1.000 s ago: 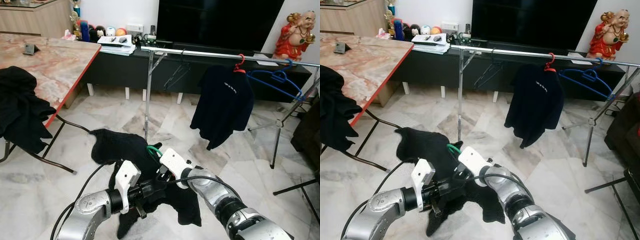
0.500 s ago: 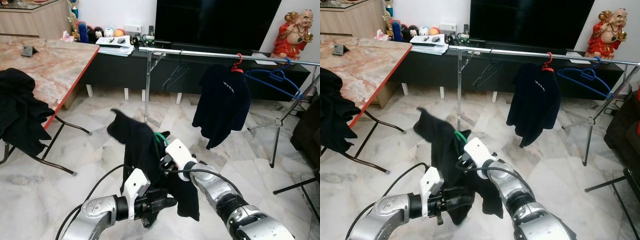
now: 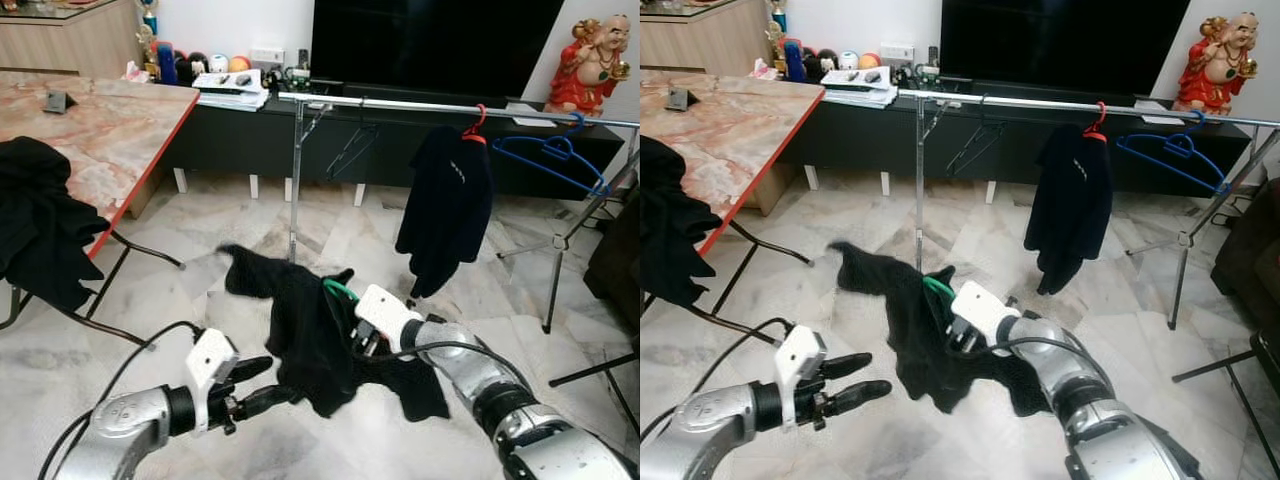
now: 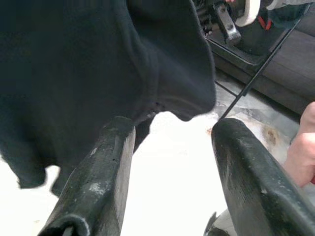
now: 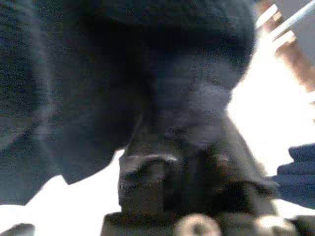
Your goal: Hang hanger
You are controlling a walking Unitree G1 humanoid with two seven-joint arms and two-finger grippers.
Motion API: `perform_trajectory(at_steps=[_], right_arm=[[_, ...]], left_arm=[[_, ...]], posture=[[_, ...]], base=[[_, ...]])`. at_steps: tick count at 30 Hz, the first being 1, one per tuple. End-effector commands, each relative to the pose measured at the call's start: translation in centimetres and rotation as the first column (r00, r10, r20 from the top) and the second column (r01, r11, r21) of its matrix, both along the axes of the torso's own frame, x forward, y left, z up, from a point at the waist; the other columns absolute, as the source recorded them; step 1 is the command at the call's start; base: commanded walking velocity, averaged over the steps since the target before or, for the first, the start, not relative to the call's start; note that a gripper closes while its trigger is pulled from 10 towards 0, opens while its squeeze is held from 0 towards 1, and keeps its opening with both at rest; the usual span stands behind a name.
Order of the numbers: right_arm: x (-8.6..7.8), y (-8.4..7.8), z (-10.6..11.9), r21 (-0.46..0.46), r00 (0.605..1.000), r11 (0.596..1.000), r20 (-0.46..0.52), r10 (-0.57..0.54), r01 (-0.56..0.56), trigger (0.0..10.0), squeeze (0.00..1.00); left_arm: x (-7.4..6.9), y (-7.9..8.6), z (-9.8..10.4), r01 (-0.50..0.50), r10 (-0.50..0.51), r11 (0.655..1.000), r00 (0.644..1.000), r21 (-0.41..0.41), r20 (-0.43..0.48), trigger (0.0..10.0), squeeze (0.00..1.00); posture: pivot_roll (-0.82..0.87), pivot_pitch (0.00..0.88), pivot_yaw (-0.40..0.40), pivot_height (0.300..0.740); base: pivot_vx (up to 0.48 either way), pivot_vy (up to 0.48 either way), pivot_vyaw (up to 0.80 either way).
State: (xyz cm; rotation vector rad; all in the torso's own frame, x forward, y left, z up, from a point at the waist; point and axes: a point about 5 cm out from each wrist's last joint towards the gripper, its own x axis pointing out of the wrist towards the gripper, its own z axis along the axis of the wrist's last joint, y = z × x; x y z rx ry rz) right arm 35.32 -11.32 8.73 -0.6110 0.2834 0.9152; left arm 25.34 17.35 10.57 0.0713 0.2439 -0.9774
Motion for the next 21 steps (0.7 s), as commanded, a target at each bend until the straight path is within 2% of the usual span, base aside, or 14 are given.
perform_trajectory(at_steps=[1,4,8,12,15,16,17,21], right_arm=[[-0.3,-0.1,0.3,-0.012,0.996,0.996,0.002,0.087,-0.087,0.0,0.00],[-0.6,0.0,0.0,-0.026,0.990,0.990,-0.024,0.141,-0.141,0.0,0.00],[-1.5,0.2,-0.5,-0.056,0.963,0.964,-0.087,0.254,-0.259,0.0,0.00],[-1.7,0.2,-0.8,-0.075,0.951,0.952,-0.114,0.287,-0.296,0.0,0.00],[-2.1,0.4,-1.2,-0.087,0.935,0.937,-0.142,0.324,-0.338,0.0,0.00],[-2.2,0.5,-1.2,-0.083,0.932,0.935,-0.146,0.330,-0.344,0.0,0.00],[-2.3,0.6,-1.3,-0.076,0.929,0.933,-0.151,0.338,-0.352,0.0,0.00],[-2.5,0.8,-1.3,-0.063,0.920,0.926,-0.160,0.359,-0.372,0.0,0.00]], left_arm=[[-0.2,0.1,0.9,0.006,-0.006,0.999,1.000,-0.033,0.020,10.0,1.00],[-0.2,0.1,1.0,0.019,-0.018,1.000,1.000,-0.023,0.025,10.0,1.00],[-0.5,0.0,0.8,0.052,-0.054,0.997,0.998,0.051,0.023,10.0,1.00],[-0.5,0.1,1.1,0.053,-0.055,0.997,0.998,0.062,0.035,10.0,1.00],[-0.3,0.5,1.6,0.033,-0.040,0.994,0.997,0.108,0.068,10.0,1.00],[-0.2,0.7,1.6,0.018,-0.028,0.992,0.996,0.127,0.080,10.0,0.96],[-0.1,0.9,1.6,0.007,-0.019,0.990,0.997,0.140,0.081,10.0,0.00],[0.3,1.5,1.4,-0.019,0.003,0.984,0.996,0.176,0.093,10.0,0.00]], posture=[[0.08,0.034,-0.088,0.740],[0.09,0.029,-0.089,0.740],[0.11,0.022,-0.093,0.740],[0.11,0.022,-0.093,0.740],[0.12,0.012,-0.093,0.740],[0.12,0.011,-0.092,0.740],[0.12,0.011,-0.092,0.740],[0.12,0.006,-0.091,0.740]], base=[[0.000,0.000,0.00],[0.000,0.000,0.00],[0.000,0.000,0.00],[0.000,0.000,0.00],[0.000,0.000,0.00],[0.000,0.000,0.00],[0.000,0.000,0.00],[0.000,0.000,0.00]])
